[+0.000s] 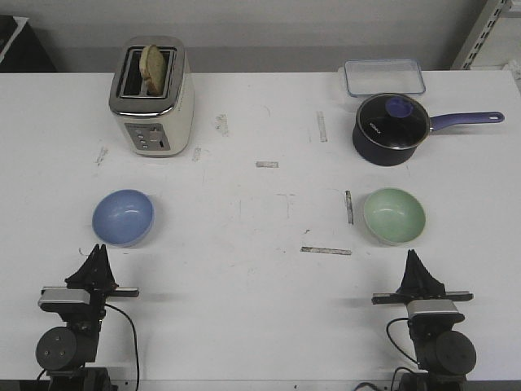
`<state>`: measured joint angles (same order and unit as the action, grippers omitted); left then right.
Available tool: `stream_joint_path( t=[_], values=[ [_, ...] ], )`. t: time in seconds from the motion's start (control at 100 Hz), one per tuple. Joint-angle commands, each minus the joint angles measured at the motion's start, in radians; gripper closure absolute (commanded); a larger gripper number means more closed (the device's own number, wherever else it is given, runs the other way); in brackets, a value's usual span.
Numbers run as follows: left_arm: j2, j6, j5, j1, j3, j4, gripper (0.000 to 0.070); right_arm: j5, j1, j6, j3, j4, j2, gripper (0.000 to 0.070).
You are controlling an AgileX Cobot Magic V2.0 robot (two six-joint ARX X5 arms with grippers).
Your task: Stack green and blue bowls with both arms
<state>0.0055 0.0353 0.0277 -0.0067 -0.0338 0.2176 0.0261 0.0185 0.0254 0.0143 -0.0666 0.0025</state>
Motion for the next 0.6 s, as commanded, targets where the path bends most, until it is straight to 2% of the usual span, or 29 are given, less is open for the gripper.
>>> stream_joint_path(
  t=[0.0, 0.48, 0.59],
  values=[
    [-0.002, -0.002, 0.003, 0.000, 0.020, 0.014, 0.0697, 0.000, 0.000, -0.010, -0.002, -0.015, -0.001, 0.0700],
    [-0.002, -0.002, 0.003, 0.000, 0.020, 0.014, 0.0697, 0.000, 0.000, -0.011, 0.006, -0.014, -0.001, 0.0700],
    [-0.002, -0.002, 0.003, 0.000, 0.020, 0.014, 0.0697, -0.024, 0.000, -0.011, 0.036, -0.012, 0.001, 0.0700]
  ],
)
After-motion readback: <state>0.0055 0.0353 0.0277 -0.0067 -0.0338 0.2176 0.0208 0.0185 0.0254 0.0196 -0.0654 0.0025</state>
